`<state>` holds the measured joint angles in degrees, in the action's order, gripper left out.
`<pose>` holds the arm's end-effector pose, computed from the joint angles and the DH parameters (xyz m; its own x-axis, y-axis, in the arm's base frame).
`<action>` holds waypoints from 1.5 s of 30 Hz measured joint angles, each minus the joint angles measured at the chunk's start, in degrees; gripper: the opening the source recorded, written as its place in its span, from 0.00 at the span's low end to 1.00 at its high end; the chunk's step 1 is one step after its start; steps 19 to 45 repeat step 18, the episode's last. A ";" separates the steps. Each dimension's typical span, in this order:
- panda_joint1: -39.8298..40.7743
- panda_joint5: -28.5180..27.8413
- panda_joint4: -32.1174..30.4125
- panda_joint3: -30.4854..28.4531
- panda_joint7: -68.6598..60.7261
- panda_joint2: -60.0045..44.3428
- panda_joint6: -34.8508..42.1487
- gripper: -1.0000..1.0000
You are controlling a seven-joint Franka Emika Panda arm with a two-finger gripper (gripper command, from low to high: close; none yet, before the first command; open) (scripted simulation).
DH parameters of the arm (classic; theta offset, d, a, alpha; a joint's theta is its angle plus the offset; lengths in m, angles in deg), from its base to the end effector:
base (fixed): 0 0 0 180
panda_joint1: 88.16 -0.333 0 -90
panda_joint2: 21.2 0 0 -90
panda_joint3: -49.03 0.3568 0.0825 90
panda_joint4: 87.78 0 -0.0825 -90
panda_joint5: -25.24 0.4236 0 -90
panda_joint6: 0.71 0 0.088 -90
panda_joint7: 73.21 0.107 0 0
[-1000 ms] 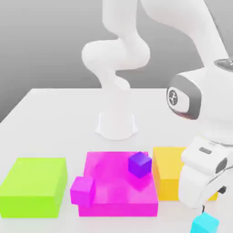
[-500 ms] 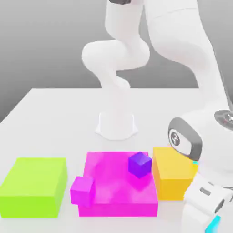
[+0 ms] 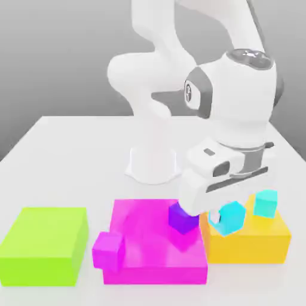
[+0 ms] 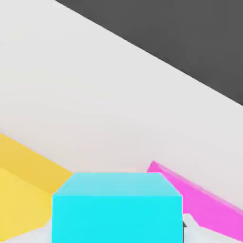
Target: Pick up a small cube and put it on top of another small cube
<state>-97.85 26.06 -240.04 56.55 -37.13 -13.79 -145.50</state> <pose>0.4159 0.1274 0.2910 0.9420 -0.3355 0.0035 -0.3355 -0.9420 0.0082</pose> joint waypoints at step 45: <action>2.98 2.85 -16.59 -0.79 5.82 5.41 -11.27 1.00</action>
